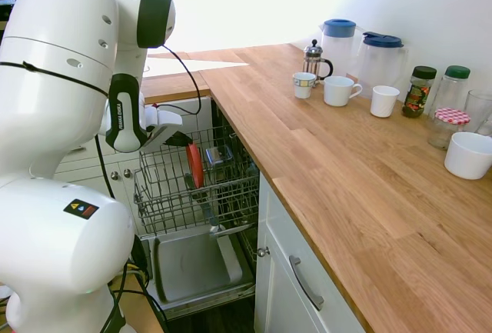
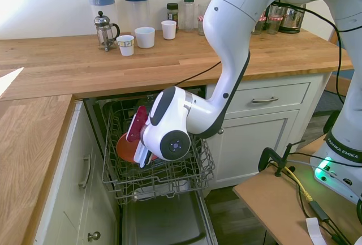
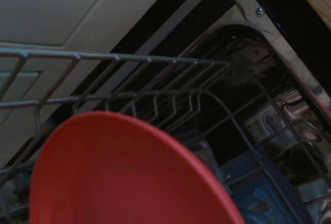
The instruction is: Put the plate in the dishwasher
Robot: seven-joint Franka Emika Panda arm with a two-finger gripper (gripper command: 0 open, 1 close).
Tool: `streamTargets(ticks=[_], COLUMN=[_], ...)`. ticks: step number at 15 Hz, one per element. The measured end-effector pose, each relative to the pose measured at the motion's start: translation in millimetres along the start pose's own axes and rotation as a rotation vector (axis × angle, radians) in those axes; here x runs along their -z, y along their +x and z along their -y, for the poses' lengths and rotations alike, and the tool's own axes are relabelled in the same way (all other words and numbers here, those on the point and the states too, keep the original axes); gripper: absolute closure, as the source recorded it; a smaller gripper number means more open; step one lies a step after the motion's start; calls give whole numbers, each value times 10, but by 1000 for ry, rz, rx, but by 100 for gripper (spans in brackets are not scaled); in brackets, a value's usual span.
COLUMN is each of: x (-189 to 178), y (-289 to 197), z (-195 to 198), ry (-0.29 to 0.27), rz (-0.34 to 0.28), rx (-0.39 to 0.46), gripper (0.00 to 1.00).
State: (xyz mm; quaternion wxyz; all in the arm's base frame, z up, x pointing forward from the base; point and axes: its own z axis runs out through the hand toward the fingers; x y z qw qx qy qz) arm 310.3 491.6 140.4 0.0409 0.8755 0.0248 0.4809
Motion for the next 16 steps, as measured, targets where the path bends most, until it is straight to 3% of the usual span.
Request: streamTargets(ticks=[4, 9, 13, 16], x=[317, 754, 744, 702], y=[108, 1052, 2262, 3237], z=[234, 407, -15, -577], ry=[-21, -25, -65, -55], rz=[112, 263, 450, 583], rx=[-71, -220, -438, -620], gripper=[0, 0, 0, 0])
